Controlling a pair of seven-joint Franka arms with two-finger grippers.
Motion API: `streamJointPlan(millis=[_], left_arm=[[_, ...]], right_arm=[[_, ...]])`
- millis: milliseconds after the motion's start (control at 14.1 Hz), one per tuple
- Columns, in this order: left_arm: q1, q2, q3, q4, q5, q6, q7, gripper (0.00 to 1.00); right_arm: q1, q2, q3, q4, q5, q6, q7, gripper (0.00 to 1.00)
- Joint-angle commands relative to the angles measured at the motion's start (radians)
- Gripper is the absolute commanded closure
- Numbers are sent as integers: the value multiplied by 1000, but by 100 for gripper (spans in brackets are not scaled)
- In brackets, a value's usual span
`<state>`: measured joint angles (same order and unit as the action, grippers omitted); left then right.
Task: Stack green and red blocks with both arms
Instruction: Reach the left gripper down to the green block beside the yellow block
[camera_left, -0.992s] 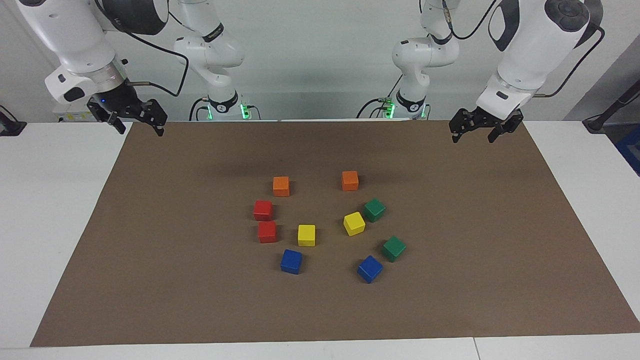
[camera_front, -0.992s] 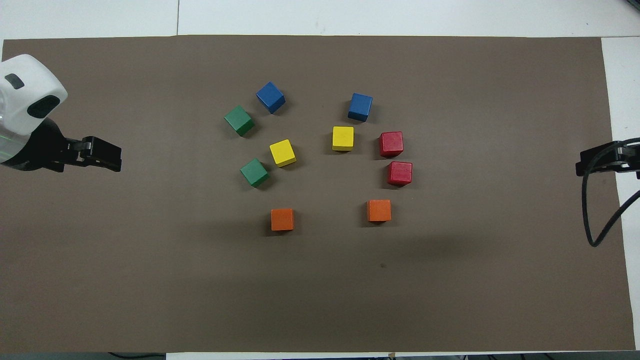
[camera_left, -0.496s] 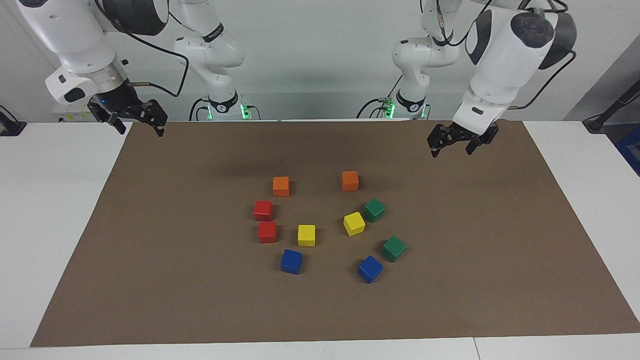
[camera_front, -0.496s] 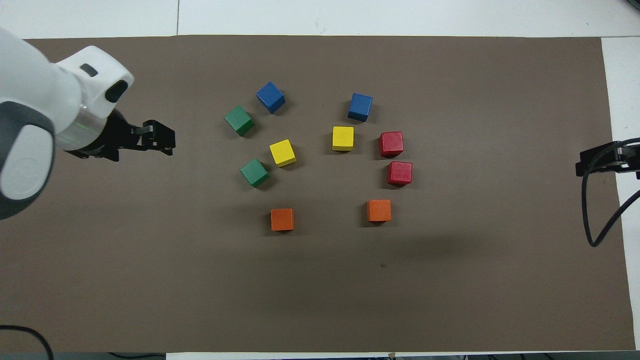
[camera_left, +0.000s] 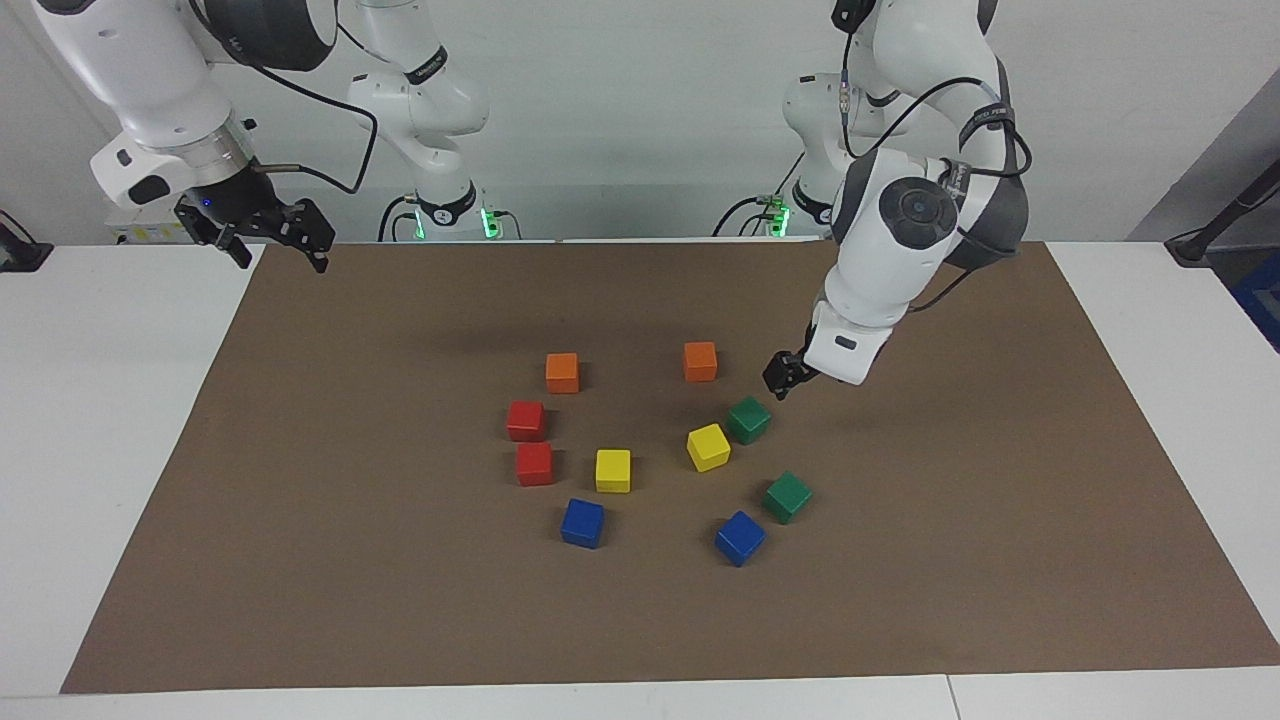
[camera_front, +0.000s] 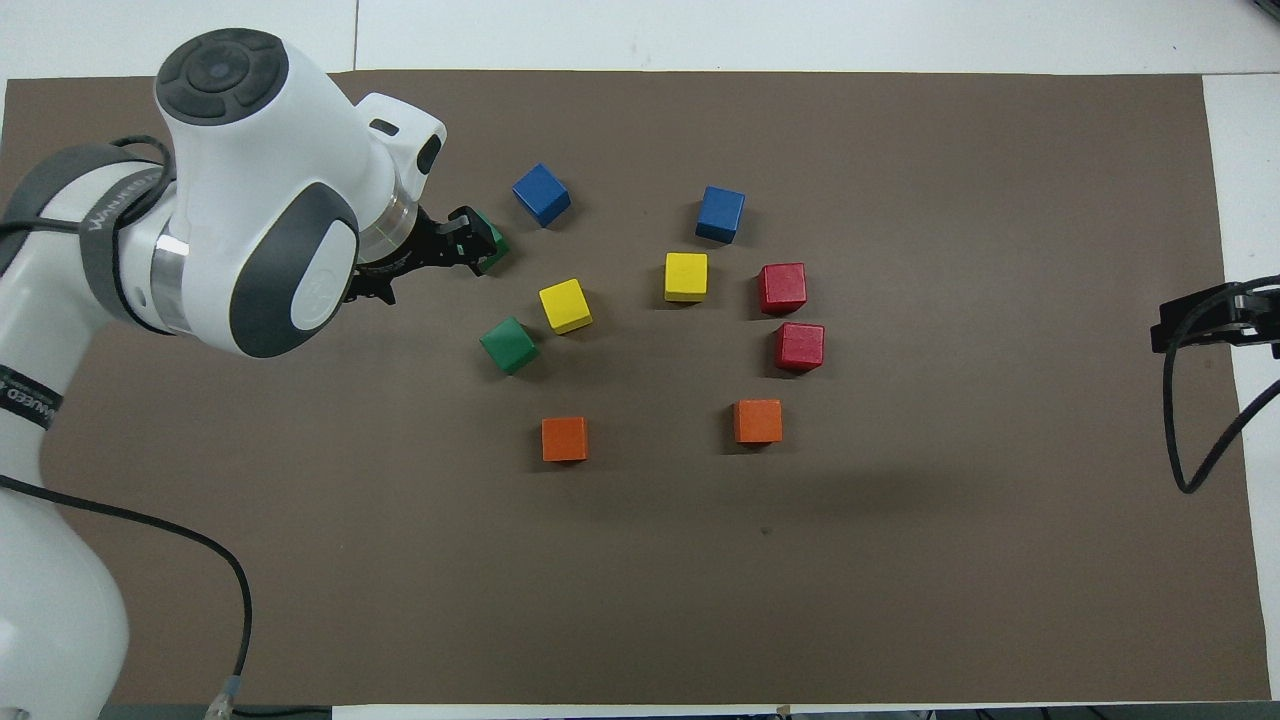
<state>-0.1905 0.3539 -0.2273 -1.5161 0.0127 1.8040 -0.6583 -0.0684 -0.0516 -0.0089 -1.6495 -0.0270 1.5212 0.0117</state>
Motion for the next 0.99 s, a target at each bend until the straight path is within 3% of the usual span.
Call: streamJointPlan(millis=[0,142,283,921], left_arm=[[-27,-3,13,-30,12,40,-75,0],[-50,36,13,-39,15,67,-166,0],[-72,39,13,-128,30,148,-242,0],[-66,20,11,-239,30,241,-260,0]], right_arm=[[-10,-22,9,-26,5,2,16,0],[-8,-22,9,-32,5,4,19,0],[-10,-22,9,-55,7,45,18,0],[6,-7,13,-99,9,119,34,0]])
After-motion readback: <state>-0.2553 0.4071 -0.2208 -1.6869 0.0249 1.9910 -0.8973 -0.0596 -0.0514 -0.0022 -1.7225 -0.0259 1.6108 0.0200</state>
